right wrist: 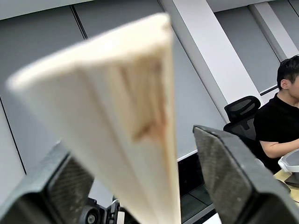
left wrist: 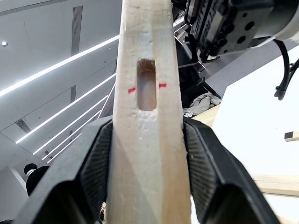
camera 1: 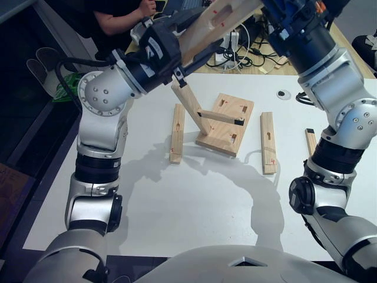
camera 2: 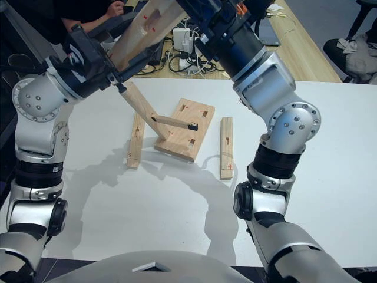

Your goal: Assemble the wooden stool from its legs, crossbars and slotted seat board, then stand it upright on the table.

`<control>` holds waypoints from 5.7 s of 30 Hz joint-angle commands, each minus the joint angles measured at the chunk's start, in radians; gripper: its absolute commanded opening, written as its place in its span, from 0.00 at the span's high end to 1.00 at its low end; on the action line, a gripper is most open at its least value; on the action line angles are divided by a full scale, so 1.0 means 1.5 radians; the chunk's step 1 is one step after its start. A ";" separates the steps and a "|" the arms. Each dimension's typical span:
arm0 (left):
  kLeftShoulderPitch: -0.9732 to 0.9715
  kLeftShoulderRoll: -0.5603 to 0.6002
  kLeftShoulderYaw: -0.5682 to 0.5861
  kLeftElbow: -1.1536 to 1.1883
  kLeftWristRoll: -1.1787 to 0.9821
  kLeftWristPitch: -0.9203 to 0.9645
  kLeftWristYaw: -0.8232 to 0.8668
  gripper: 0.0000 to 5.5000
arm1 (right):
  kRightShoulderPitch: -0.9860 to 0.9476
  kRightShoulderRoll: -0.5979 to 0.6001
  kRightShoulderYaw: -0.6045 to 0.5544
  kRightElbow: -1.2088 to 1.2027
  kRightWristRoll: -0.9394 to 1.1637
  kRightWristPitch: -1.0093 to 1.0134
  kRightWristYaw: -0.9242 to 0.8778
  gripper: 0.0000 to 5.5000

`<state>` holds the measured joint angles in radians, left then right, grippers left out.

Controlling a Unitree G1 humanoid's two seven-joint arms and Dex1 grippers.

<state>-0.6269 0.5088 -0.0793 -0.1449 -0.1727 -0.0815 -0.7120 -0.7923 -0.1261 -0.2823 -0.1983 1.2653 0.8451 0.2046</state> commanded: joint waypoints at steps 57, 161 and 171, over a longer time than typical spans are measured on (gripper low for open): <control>0.090 -0.059 0.021 0.067 0.025 0.502 0.121 0.02 | 0.355 -0.082 -0.088 -0.098 -0.074 0.063 -0.299 0.82; 0.110 -0.216 0.077 0.027 -0.020 0.446 0.310 0.02 | 0.181 -0.208 0.180 0.067 -0.701 -0.177 -0.016 0.39; 0.109 -0.204 0.074 0.028 -0.009 0.434 0.304 0.02 | 0.153 -0.165 0.230 -0.031 -0.679 -0.136 0.042 0.42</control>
<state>-0.4555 0.1916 0.0349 -0.0979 -0.1897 0.5743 -0.2526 -0.6136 -0.4078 0.0044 -0.2338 0.1921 0.4755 0.2319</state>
